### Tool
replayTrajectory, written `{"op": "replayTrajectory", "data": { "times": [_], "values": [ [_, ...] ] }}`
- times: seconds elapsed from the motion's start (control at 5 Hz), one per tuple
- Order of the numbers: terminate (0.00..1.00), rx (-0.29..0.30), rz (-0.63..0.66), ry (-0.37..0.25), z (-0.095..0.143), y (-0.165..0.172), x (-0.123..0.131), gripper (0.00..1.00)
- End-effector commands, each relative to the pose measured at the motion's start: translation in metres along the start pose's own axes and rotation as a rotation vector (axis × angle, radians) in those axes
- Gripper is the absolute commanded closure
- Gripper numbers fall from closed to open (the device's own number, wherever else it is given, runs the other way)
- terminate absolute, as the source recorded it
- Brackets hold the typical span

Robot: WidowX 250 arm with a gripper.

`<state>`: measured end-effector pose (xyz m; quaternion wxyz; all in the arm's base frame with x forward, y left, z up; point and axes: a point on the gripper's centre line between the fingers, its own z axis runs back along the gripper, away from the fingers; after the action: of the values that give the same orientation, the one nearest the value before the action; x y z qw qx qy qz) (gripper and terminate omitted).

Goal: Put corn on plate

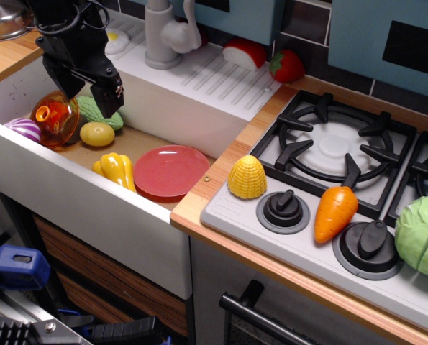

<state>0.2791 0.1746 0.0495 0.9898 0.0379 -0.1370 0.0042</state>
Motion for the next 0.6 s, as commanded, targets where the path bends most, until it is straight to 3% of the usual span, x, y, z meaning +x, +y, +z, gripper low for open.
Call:
{"op": "replayTrajectory", "data": {
  "times": [0.0,0.4],
  "values": [
    [0.0,0.0,0.0,0.0,0.0,0.0,0.0,0.0],
    [0.0,0.021,-0.029,-0.041,0.06,-0.077,0.021,0.0]
  ]
}}
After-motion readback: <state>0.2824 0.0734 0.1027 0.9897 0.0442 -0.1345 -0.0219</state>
